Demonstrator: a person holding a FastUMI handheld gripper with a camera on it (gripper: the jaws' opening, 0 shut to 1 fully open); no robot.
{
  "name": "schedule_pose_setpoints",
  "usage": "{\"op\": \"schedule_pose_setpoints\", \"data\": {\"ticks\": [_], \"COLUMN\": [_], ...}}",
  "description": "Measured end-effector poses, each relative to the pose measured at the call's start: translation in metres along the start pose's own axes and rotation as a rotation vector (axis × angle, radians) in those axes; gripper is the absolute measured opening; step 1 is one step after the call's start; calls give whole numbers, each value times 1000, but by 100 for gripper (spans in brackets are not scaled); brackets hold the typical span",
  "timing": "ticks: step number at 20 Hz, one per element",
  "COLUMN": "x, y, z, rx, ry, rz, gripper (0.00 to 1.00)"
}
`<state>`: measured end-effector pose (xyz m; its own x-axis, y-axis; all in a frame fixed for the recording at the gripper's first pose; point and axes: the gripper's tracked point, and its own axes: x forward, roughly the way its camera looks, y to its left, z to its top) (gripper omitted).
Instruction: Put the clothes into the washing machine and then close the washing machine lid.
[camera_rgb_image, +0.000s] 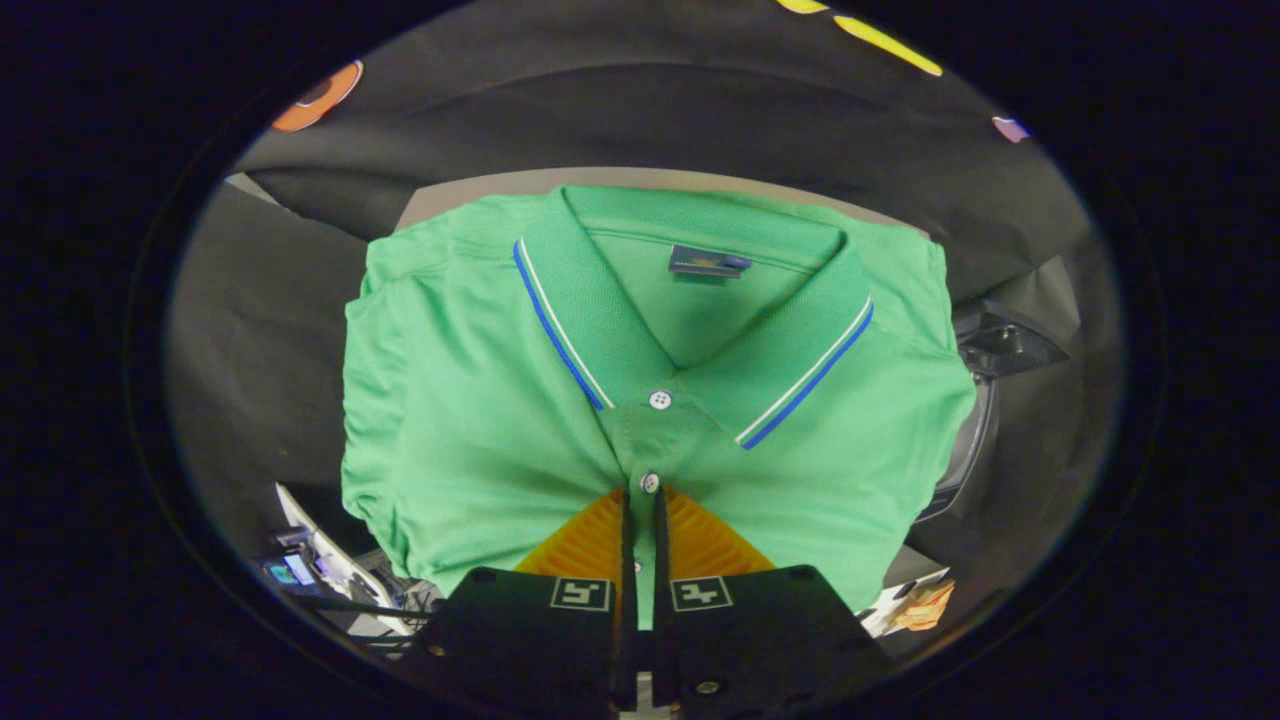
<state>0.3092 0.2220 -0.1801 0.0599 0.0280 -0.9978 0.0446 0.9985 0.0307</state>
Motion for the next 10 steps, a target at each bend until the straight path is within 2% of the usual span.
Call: {"op": "schedule_pose_setpoints", "data": {"ticks": [6, 10], "x": [-27, -62], "y": [-5, -4], "z": [7, 16], "rx": [-53, -68], "ry": [-33, -65], "rz": [125, 211], "gripper": [8, 7]}}
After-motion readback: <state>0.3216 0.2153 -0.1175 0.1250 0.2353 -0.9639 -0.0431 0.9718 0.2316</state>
